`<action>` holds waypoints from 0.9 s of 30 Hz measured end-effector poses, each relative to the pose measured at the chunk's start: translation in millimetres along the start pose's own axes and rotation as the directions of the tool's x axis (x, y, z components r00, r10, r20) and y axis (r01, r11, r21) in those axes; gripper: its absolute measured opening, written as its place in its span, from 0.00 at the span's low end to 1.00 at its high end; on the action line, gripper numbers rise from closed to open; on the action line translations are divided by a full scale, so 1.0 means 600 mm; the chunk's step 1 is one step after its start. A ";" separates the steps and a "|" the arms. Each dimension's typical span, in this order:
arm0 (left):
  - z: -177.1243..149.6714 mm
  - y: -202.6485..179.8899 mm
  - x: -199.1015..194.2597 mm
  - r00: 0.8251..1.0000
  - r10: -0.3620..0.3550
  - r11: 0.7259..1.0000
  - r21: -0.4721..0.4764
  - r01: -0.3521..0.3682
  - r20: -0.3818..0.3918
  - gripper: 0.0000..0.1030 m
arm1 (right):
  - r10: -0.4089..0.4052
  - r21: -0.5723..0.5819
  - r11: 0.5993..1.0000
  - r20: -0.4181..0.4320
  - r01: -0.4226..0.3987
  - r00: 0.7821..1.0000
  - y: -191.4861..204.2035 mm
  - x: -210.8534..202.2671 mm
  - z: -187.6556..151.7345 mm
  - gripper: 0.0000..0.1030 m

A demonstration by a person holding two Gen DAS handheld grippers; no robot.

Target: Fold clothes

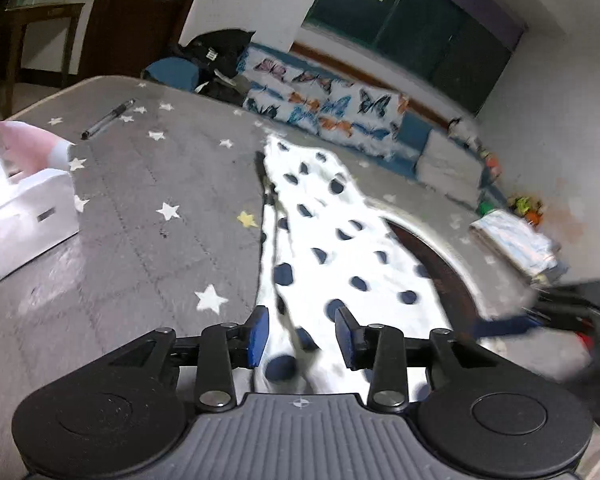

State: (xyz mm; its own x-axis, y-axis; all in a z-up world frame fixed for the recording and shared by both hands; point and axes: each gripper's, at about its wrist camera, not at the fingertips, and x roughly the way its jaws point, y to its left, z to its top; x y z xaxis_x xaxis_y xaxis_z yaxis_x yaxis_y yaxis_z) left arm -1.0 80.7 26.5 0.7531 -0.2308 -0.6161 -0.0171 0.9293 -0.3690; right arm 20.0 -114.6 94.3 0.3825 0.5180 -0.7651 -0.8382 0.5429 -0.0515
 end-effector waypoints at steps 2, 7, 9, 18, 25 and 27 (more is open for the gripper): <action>0.003 0.001 0.021 1.000 0.011 1.000 0.011 -0.011 -0.021 0.36 | 0.014 -0.017 1.000 0.017 -0.014 1.000 0.019 -0.009 -0.008 0.50; 0.004 -0.001 0.044 0.999 0.019 0.999 0.039 -0.017 -0.038 0.32 | 0.026 -0.064 0.998 0.033 -0.024 0.999 0.053 -0.016 -0.020 0.50; 0.005 -0.002 0.048 0.999 0.020 0.999 0.051 -0.018 -0.041 0.31 | 0.036 -0.073 0.997 0.038 -0.033 0.999 0.062 -0.013 -0.022 0.50; 0.018 -0.017 0.040 1.000 -0.028 0.993 0.119 0.028 0.003 0.01 | 0.056 -0.113 0.992 0.051 -0.050 0.997 0.090 -0.006 -0.017 0.52; 0.047 -0.020 0.000 0.997 -0.027 0.992 0.126 0.017 0.076 0.00 | 0.098 -0.129 0.988 0.068 -0.088 0.993 0.103 -0.003 -0.008 0.53; 0.045 -0.013 0.011 0.999 0.002 0.992 0.126 -0.008 0.046 0.00 | 0.121 -0.119 0.986 0.058 -0.113 0.991 0.108 0.010 -0.011 0.53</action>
State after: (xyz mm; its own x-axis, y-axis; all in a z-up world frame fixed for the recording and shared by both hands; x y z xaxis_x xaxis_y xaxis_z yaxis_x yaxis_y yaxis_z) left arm 21.7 79.4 44.1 0.7825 -0.2150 -0.5843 0.0596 0.9601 -0.2734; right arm -34.8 -80.7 82.3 0.3005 0.6171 -0.7272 -0.9163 0.3984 -0.0406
